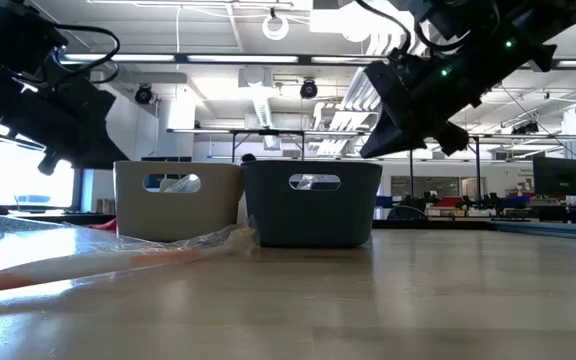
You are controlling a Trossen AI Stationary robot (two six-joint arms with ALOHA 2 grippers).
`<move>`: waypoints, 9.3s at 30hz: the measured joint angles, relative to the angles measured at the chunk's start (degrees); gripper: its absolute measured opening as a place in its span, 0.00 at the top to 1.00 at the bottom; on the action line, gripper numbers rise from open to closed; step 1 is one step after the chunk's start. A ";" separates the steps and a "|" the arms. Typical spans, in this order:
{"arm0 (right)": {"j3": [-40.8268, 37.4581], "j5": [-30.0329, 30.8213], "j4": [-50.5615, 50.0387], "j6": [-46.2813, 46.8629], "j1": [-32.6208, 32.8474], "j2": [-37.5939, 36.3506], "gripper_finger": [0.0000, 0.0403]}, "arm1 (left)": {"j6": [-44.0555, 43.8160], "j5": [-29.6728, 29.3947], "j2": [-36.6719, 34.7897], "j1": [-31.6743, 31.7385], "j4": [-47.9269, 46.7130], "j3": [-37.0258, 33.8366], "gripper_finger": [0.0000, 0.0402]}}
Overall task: Pick & Place Toothbrushes
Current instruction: Adjust the bins
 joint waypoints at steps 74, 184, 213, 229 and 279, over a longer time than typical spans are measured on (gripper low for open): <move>-0.04 3.11 1.84 -3.32 0.60 -0.12 0.99 | -6.96 2.91 36.21 6.54 30.58 -0.35 0.99; -0.04 -31.49 6.93 -16.68 -44.17 7.43 0.99 | -2.51 7.80 48.36 7.10 37.27 4.74 0.99; 12.58 -38.52 4.02 -19.51 -47.97 21.04 0.99 | -2.54 8.36 48.36 7.10 37.32 4.74 0.99; 12.94 -40.25 3.44 -17.91 -42.42 21.04 0.99 | -2.55 8.35 48.36 7.10 37.32 4.74 0.99; 12.94 -22.60 -14.16 -16.27 -4.24 -3.19 0.99 | 5.01 9.06 48.36 7.10 36.03 4.72 0.99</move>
